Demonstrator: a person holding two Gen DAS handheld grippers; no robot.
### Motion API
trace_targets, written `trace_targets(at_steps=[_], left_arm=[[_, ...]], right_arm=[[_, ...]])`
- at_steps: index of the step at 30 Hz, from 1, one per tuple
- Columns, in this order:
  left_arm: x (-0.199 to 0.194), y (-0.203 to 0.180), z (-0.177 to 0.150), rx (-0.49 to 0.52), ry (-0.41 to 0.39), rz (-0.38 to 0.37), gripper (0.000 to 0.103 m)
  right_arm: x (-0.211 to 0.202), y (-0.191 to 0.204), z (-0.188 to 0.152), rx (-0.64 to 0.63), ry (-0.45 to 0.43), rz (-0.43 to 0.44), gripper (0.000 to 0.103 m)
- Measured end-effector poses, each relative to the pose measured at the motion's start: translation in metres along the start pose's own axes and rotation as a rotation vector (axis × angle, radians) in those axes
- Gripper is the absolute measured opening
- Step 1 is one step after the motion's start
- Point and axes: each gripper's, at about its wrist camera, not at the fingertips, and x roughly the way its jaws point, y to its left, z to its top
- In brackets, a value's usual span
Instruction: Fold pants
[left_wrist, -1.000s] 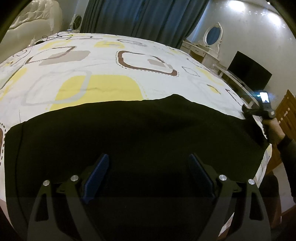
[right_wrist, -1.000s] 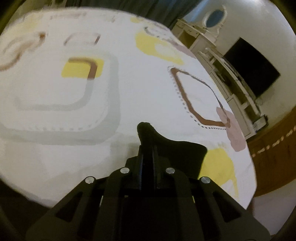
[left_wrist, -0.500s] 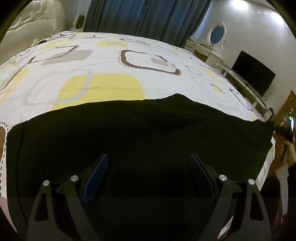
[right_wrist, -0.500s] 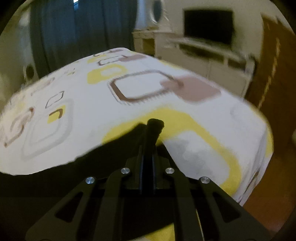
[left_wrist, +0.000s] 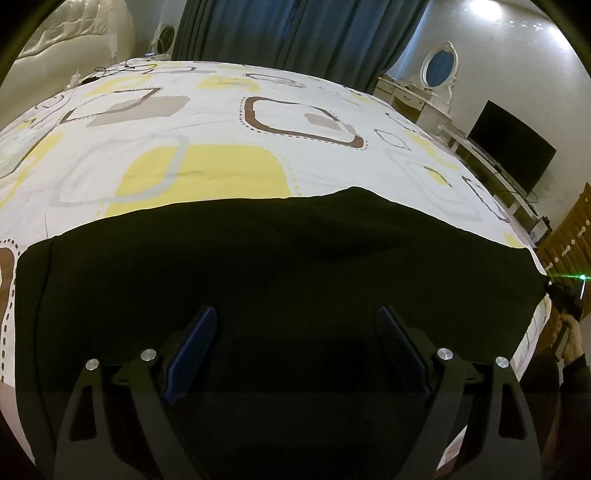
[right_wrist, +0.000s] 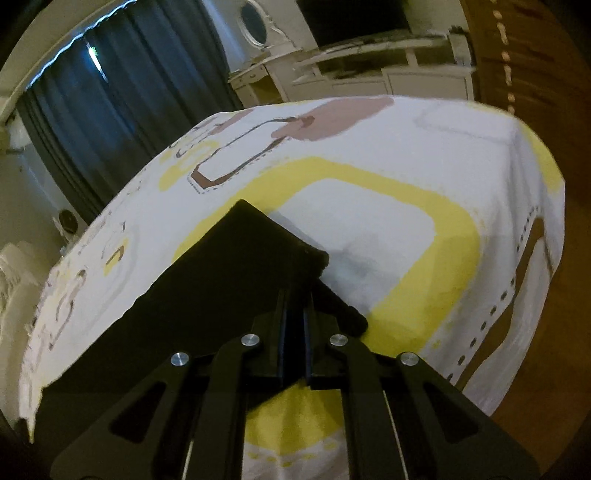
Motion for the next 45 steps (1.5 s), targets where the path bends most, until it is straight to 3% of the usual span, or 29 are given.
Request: trace_targets(at_steps=[14, 23, 28, 31, 34, 41, 45], left_arm=[[-0.002, -0.003, -0.004, 0.024, -0.012, 0.003, 0.088], [-0.002, -0.006, -0.006, 0.032, -0.016, 0.014, 0.088], [-0.002, -0.006, -0.005, 0.033, -0.017, 0.014, 0.088], [-0.002, -0.006, -0.006, 0.032, -0.017, 0.014, 0.088], [-0.001, -0.006, -0.006, 0.036, -0.015, 0.017, 0.088], [-0.001, -0.005, -0.006, 0.034, -0.017, 0.023, 0.088], [0.000, -0.005, -0.006, 0.037, -0.016, 0.027, 0.088]], right_arm=[[-0.018, -0.008, -0.005, 0.054, -0.018, 0.025, 0.006], [-0.013, -0.015, -0.007, 0.089, 0.014, 0.040, 0.006], [-0.016, -0.023, -0.009, 0.150, 0.017, 0.082, 0.009], [-0.023, -0.026, -0.010, 0.185, 0.010, 0.102, 0.016], [-0.035, -0.035, -0.010, 0.237, -0.021, 0.096, 0.040], [-0.024, -0.057, -0.014, 0.388, 0.017, 0.241, 0.043], [-0.015, -0.060, -0.016, 0.439, 0.037, 0.274, 0.049]])
